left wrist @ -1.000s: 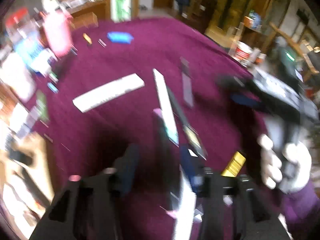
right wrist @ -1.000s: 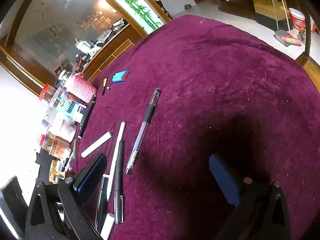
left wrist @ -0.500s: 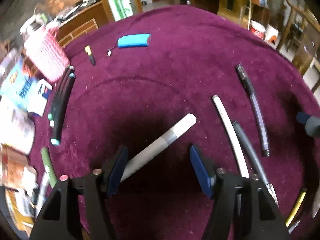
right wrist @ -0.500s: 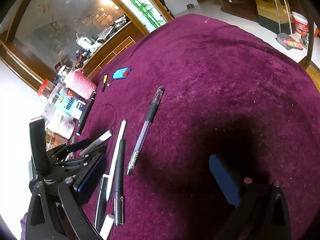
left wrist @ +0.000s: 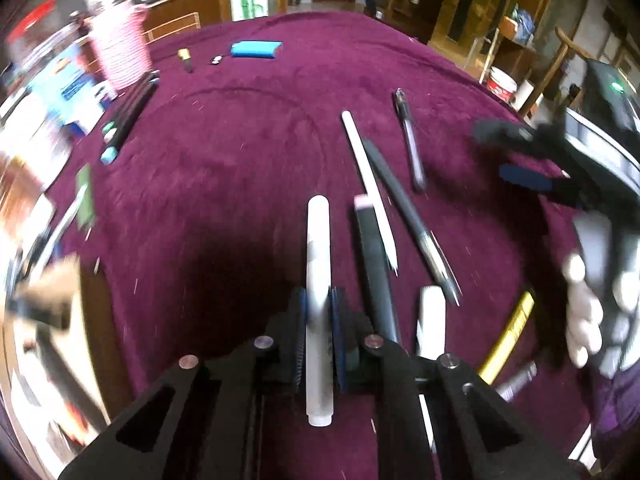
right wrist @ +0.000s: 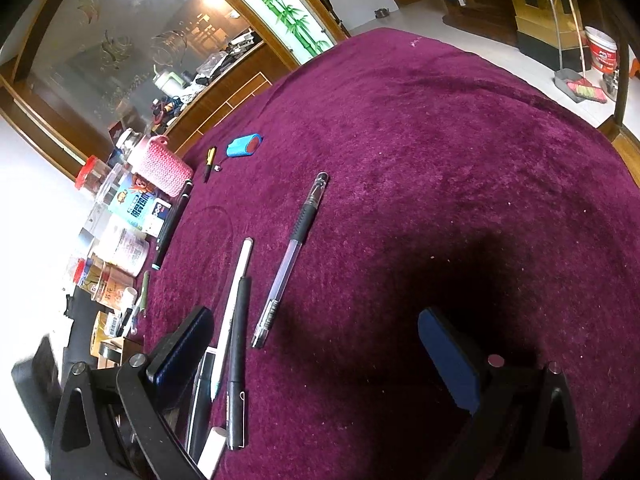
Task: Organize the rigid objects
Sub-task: 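Lift the white pen with the left gripper while the right gripper grasps a black marker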
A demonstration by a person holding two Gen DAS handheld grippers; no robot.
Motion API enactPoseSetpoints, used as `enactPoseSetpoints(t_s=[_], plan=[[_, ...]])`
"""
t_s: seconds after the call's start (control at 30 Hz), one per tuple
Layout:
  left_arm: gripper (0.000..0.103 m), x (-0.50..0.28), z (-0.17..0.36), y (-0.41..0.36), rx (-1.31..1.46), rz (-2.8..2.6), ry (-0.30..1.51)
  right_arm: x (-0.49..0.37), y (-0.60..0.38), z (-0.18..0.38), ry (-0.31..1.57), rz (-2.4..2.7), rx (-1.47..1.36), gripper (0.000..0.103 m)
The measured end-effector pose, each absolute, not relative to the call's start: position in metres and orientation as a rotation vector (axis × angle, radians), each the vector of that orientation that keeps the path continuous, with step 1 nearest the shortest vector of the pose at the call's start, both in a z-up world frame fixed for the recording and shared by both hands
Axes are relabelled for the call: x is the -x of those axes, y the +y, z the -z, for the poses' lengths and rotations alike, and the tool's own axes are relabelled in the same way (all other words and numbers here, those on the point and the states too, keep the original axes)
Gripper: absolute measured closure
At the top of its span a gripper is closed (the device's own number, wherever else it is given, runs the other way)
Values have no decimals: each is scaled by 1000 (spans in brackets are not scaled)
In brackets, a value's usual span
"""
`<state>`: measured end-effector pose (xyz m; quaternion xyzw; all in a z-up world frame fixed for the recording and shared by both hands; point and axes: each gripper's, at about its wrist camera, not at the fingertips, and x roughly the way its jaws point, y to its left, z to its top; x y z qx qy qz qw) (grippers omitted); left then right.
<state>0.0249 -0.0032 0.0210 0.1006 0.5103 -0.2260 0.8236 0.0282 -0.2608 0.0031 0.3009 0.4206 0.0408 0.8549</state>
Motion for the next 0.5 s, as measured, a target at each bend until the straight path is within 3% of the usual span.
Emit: enactPoseSetpoints(t_s=[0.13, 0.27, 0.33, 0.37, 0.4, 0.5], plan=[[88, -5, -11, 2, -227, 402, 1072, -27, -260, -3, 885, -84, -622, 1], [69, -2, -10, -4, -205, 410, 1019, -25, -256, -4, 882, -81, -577, 1], [71, 1, -10, -4, -201, 399, 1000, -25, -254, -4, 881, -75, -551, 1], [77, -1, -10, -2, -174, 398, 1002, -26, -253, -4, 880, -73, -540, 1], [91, -1, -11, 2, -138, 403, 1007, -26, -252, -4, 879, -72, -531, 1], [91, 10, -19, 21, -10, 417, 1000, -28, -251, -4, 875, -69, -510, 1]])
